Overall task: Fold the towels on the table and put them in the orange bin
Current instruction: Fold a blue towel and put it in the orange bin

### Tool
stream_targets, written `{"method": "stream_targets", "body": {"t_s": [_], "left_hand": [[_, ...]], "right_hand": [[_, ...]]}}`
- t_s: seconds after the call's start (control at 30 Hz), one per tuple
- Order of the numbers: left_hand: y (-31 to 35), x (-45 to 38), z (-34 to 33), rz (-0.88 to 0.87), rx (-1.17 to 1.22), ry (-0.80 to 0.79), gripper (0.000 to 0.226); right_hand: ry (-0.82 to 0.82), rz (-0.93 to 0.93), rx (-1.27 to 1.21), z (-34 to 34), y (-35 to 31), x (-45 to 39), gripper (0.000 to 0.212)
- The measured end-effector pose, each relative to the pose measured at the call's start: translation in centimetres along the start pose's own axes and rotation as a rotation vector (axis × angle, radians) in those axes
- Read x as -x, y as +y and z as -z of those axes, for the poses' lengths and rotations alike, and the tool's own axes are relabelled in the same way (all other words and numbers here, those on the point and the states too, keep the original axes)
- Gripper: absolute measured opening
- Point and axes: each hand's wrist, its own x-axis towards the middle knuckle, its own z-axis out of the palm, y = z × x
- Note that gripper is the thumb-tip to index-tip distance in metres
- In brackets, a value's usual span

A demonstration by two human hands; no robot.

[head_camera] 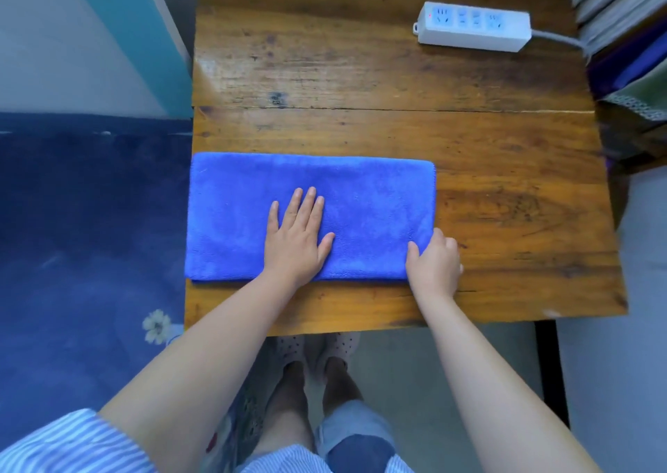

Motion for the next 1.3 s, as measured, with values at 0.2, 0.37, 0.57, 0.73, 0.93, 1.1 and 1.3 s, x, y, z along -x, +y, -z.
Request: {"method": "stream_targets", "body": {"t_s": [0.2,0.37,0.57,0.73,0.93,1.1,1.3], "left_hand": [[0.1,-0.1,0.2,-0.012,-0.014,-0.027,0.062],[1.6,-1.6,1.1,-0.003,0.053,-0.044,0.063],[0.9,-1.8,4.2,0.010,0.072,0.040,0.059],[-4.7,2.1,5.7,0.200,0.223,0.158,0.049],[-10.8,6.5,5.3,0.417,0.484,0.248,0.037],[-12.9,8.0,4.4,0.519,0.669,0.231,0.035],[-12.1,7.3,4.5,0.512,0.967,0.178,0.018]], "right_hand": [[0.032,0.044,-0.071,0.1,-0.6,-0.2,0.030],[0.163,0.144,-0.042,2.7,-0.9,-1.8,0.032],[0.257,0.402,-0.293,6.8,-4.5,-0.9,0.029],[0.141,0.619,-0.396,4.7,-8.3,4.8,0.025],[-0.139,0.714,-0.356,-1.8,-12.4,9.7,0.037],[-0.308,0.716,-0.208,-5.2,-13.4,9.9,0.047],[-0.214,0.631,-0.362,-5.0,-13.1,9.8,0.032]]}}
